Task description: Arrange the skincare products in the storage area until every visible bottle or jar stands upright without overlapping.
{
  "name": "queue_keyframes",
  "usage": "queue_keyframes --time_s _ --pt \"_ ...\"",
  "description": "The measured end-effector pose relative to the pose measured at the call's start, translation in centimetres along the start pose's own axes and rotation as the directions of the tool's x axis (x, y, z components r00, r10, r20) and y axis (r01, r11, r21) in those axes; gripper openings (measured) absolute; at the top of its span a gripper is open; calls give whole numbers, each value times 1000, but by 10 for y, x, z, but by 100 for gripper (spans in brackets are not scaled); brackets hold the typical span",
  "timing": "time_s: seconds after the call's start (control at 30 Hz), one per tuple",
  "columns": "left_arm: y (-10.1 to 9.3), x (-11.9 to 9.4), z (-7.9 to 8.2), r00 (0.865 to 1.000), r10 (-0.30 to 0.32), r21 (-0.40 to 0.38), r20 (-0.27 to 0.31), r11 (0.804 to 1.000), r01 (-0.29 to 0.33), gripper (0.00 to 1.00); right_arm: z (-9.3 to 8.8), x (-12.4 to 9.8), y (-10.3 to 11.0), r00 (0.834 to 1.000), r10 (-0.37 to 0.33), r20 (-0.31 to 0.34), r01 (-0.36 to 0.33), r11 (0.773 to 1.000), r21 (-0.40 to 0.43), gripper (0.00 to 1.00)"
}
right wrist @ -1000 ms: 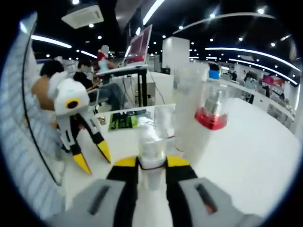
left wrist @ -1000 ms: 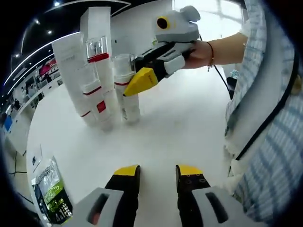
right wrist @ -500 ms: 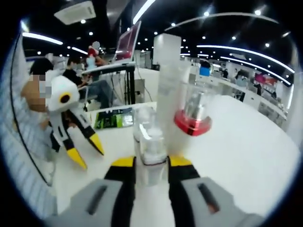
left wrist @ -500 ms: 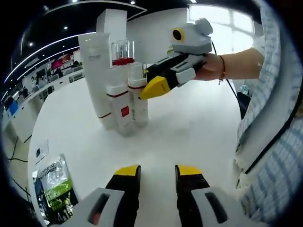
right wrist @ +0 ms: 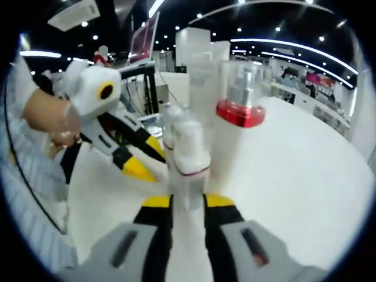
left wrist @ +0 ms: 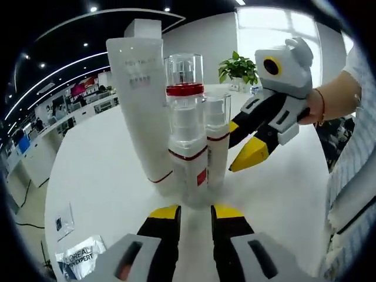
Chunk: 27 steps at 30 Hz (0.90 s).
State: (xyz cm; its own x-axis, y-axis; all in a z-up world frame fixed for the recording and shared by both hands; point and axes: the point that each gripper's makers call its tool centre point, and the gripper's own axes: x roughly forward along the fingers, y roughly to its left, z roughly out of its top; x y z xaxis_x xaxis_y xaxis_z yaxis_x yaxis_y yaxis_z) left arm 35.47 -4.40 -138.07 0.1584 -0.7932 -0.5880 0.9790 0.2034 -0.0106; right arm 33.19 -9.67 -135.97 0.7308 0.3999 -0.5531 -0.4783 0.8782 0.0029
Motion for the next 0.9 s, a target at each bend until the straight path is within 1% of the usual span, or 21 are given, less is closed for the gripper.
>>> queue_keyframes --time_s 0.07,0.17,0.27,0.43,0.63,0.73,0.9 --pt "2 3 5 1000 -4 12 6 1000 4 21 -1 0 -2 1000 -6 -8 6 1000 -1 16" --pt "1 6 7 1000 -17 23 5 1000 17 21 1 0 -4 1000 -13 -3 13 1000 10 16" --pt "-2 8 7 1000 -26 30 3 999 26 21 3 1 -3 1000 -13 3 13 1000 9 16" --pt "-2 10 6 1000 -23 40 -5 999 24 20 3 2 -3 1000 -13 -3 13 1000 2 16" --pt "-1 12 7 1000 -21 28 -5 999 21 20 4 3 -3 1000 -12 -9 12 1000 -1 16" --pt "0 11 5 1000 -13 19 -11 1000 13 20 4 1 -3 1000 -12 -8 12 1000 3 16" --pt "9 -6 1 999 40 -8 -13 999 -40 21 1 -8 -2 1000 -12 -7 13 1000 21 18"
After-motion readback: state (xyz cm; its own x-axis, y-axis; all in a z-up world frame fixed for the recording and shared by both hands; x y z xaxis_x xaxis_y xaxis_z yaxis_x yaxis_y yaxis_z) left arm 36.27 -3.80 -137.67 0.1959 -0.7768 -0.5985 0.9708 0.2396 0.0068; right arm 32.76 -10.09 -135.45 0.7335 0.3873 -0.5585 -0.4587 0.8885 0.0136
